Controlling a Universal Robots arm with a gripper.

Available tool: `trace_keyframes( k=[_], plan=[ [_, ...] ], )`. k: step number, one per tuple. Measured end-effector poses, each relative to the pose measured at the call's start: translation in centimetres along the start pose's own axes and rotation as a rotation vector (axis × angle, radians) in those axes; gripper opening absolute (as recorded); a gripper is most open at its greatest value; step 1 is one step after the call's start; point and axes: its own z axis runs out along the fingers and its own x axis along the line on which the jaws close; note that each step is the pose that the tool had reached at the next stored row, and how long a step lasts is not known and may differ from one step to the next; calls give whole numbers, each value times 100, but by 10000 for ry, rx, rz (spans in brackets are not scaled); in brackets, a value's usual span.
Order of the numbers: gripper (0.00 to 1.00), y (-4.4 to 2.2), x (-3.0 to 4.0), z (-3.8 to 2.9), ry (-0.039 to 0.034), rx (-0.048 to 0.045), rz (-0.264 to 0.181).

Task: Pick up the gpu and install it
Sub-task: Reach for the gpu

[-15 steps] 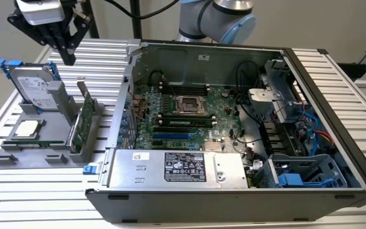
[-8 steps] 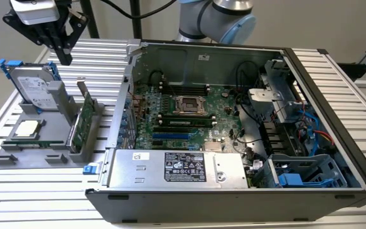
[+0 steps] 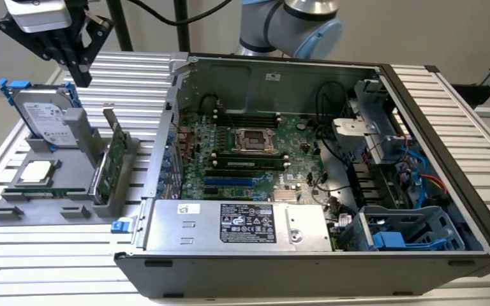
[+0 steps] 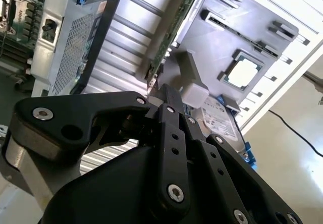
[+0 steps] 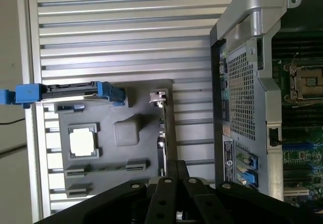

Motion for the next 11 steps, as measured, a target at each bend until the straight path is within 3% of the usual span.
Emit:
trace_keyframes(
  k=[11],
  plan=[
    [0, -8, 92, -2, 0, 0, -1]
  ],
)
